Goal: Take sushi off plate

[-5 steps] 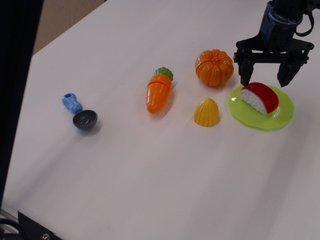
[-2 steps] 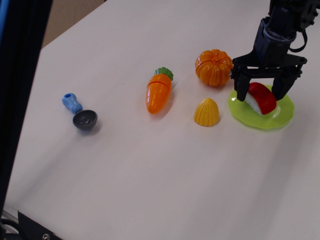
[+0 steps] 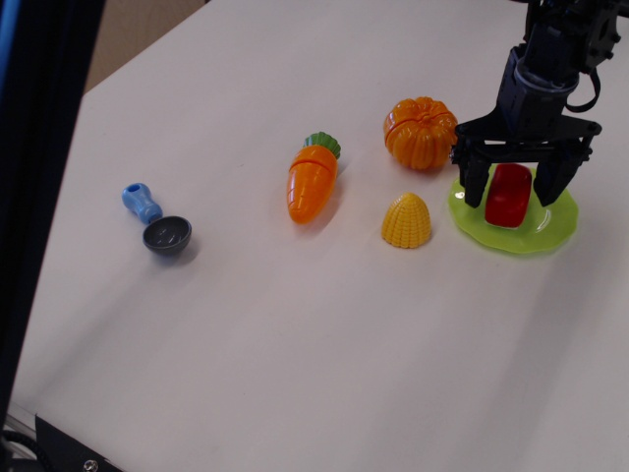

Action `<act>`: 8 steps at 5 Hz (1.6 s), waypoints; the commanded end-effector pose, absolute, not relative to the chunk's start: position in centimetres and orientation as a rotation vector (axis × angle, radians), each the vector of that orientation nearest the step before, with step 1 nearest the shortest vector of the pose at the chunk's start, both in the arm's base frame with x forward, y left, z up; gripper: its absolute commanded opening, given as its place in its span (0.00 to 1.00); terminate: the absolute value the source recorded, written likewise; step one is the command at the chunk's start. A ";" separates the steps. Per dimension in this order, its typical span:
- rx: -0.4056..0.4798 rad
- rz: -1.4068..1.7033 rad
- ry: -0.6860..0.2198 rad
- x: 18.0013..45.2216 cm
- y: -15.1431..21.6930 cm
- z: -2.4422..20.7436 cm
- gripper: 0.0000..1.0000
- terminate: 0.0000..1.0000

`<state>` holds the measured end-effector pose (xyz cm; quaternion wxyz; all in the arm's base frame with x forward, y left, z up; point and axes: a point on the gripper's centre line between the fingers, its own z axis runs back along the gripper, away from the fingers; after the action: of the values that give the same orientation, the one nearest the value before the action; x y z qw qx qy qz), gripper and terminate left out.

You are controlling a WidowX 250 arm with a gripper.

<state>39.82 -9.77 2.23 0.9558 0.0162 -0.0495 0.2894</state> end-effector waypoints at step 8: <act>-0.036 0.717 -0.220 26.4 5.4 8.5 0.00 0.00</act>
<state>26.06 5.16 7.18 0.9320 -0.0143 -0.0823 0.3526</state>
